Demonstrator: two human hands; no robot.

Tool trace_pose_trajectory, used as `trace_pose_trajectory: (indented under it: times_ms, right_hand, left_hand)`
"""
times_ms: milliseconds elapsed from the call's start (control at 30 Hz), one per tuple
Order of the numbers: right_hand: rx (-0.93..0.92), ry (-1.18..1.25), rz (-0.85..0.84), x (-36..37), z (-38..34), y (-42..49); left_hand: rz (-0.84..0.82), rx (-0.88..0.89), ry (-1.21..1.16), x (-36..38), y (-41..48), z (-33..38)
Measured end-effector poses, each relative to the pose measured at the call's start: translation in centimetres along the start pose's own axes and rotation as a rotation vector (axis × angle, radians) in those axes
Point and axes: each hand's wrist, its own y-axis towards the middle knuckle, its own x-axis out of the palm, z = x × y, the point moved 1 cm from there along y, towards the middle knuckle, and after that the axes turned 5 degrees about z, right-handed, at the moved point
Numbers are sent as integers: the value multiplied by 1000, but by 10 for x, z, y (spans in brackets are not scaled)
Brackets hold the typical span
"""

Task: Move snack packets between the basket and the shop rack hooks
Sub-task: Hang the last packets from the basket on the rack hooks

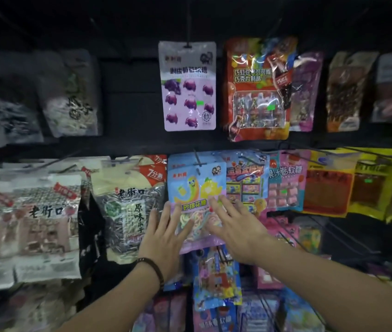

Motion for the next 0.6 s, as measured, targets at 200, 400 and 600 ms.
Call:
trace_pose_trajectory:
  times_ms: [200,400,600]
  right_hand:
    - [90,50,-44,9,0,22]
    - [126,132,-75,8,2,47]
    - [128,235,-45,8,15,63]
  left_hand:
    - [-31,-30,29,15,21,-2]
    - [-78,-86,68,15,47,-6]
    - [-106,-78,127,15,74,-3]
